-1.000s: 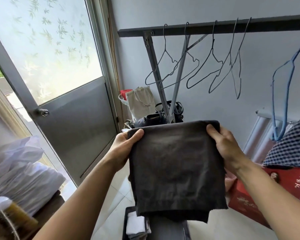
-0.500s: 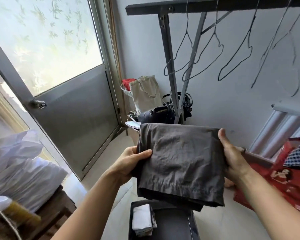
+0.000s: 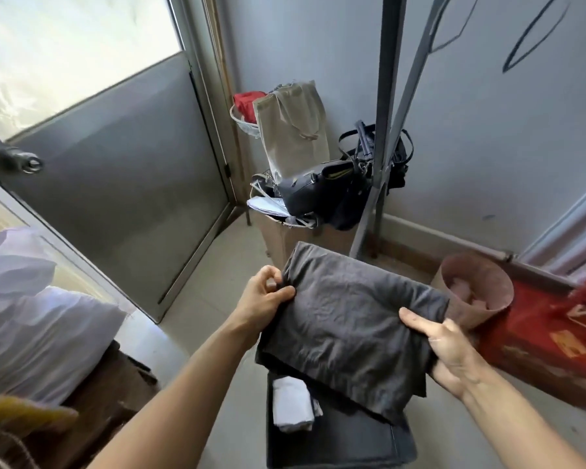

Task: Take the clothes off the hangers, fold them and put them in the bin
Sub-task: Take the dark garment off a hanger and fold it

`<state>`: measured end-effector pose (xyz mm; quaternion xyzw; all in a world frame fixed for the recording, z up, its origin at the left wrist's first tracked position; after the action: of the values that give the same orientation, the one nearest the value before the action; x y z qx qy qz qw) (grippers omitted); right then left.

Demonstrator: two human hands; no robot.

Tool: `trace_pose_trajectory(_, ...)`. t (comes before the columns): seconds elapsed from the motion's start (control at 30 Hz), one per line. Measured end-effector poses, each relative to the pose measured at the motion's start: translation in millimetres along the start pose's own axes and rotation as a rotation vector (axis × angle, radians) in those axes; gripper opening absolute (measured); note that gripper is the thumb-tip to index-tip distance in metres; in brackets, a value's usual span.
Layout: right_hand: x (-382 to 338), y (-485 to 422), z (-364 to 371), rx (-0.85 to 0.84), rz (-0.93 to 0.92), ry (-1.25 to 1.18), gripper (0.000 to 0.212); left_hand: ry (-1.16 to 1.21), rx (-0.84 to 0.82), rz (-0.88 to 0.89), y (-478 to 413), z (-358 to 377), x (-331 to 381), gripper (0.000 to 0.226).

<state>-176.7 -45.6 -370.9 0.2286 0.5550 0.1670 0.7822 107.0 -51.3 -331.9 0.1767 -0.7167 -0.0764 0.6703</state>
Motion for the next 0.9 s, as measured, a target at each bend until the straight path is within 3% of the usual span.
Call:
trace_pose_trajectory(0.1,31,-28,-3,0.03,0.04,0.01,0.015,-0.097,0.003,0.03,-35,4,-33,0.034)
trace_pose_trajectory(0.27,102,-76,-26,0.098,0.135,0.028,0.019,-0.203,-0.022,-0.02,-86,18,-100,0.025)
trace_pose_trajectory(0.4,174,-116,-54,0.155,0.237,-0.034,0.026,-0.289,-0.061,-0.089,-128,36,-174,0.036)
trace_pose_trajectory(0.57,255,-170,-95,0.194,0.31,-0.044,0.011,-0.387,-0.101,-0.175,-172,65,-269,0.033)
trace_pose_trajectory(0.9,422,-237,-196,0.342,0.466,-0.072,0.018,-0.536,-0.202,-0.234,-220,128,-446,0.034)
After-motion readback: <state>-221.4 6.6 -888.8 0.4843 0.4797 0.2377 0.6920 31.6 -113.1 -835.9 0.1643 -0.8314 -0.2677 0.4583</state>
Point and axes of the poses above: each hand's wrist, its own y-axis away from the middle knuckle, its own z-axis out of the palm, x = y × z, the point moved 9 cm from there along -y, towards the middle knuckle, and after that the axes turned 2 degrees about y, right-handed, at the moved point
